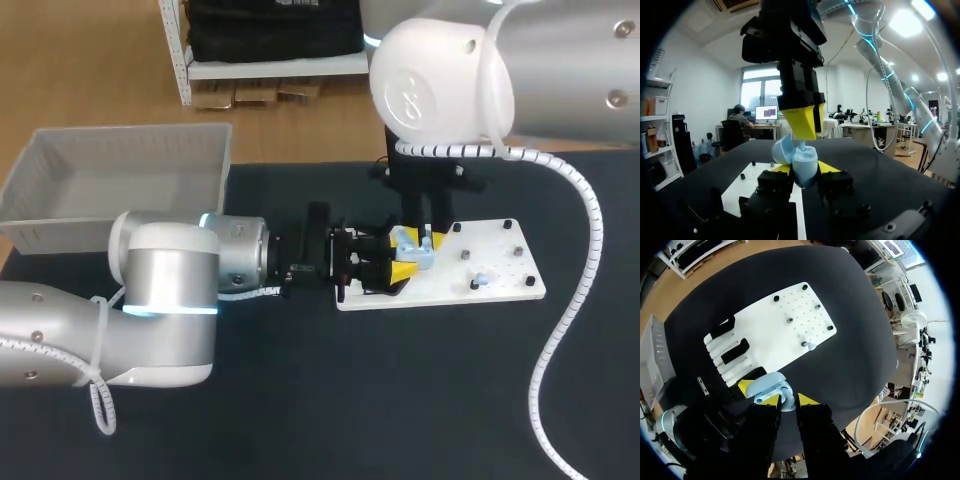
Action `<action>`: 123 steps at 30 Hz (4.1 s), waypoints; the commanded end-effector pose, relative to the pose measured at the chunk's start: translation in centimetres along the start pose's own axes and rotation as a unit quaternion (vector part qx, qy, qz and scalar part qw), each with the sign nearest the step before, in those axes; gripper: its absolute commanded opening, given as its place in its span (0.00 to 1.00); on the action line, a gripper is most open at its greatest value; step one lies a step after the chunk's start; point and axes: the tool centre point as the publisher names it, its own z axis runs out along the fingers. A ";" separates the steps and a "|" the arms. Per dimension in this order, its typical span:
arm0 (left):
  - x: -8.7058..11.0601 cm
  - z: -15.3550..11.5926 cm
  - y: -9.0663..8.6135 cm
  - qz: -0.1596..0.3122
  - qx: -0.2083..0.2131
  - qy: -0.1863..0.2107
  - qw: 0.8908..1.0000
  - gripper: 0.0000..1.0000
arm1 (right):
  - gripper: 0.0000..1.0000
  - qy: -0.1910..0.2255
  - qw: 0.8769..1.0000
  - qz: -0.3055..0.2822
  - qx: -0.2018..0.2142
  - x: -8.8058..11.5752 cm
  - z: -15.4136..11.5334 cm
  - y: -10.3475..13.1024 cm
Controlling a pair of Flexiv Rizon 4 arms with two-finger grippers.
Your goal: Pick up each earbud case from the left stands, insert the matching earbuds, close the lid, and place the case in the box.
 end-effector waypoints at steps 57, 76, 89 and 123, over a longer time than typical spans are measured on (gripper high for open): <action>-0.4 0.0 0.1 0.009 -0.007 -0.004 1.000 0.00 | 0.49 -0.088 0.978 -0.071 -0.176 -1.7 -1.6 -8.7; -0.5 0.4 -0.1 0.017 -0.007 -0.004 1.000 0.00 | 0.44 -0.083 0.971 -0.033 -0.222 -3.9 1.1 -9.1; 0.2 -1.1 -0.7 0.010 -0.014 0.002 1.000 0.00 | 0.45 -0.095 0.970 -0.056 -0.217 -4.1 3.1 -7.2; 0.2 -1.1 -0.7 0.010 -0.014 0.002 1.000 0.00 | 0.40 -0.098 0.965 -0.111 -0.214 -6.0 8.3 -5.6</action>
